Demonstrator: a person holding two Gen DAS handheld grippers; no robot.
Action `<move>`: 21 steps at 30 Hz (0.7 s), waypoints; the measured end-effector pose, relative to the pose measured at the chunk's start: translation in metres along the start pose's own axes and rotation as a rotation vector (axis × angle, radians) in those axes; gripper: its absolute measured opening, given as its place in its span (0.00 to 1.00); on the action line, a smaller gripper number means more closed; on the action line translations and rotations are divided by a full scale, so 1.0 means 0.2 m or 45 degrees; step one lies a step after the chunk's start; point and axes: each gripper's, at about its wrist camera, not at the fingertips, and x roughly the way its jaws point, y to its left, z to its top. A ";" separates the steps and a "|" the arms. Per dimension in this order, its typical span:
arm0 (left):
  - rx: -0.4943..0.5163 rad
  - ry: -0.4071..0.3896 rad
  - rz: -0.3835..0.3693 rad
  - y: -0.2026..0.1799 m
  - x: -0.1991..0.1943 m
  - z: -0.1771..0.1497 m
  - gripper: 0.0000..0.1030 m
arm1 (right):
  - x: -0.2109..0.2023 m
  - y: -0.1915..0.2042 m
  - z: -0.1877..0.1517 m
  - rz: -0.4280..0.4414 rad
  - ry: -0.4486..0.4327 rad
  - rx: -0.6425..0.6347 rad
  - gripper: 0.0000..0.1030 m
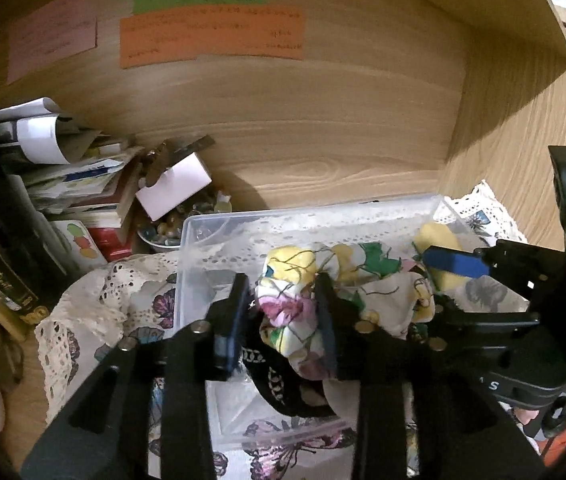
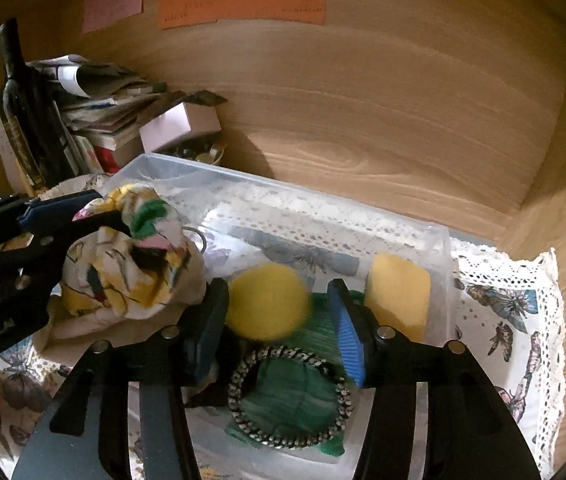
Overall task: Organize soft objects
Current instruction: 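Carry the felt ball and floral scrunchie into the clear box and release both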
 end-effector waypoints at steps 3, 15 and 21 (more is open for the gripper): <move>-0.008 -0.009 -0.011 0.00 -0.04 0.00 0.50 | -0.06 -0.01 0.01 -0.012 -0.045 0.011 0.59; 0.033 -0.163 -0.001 -0.04 -0.30 0.02 0.67 | -0.39 -0.02 -0.02 -0.037 -0.235 0.025 0.66; 0.047 -0.271 -0.003 -0.07 -0.48 -0.01 0.77 | -0.61 0.01 -0.06 -0.031 -0.373 0.025 0.79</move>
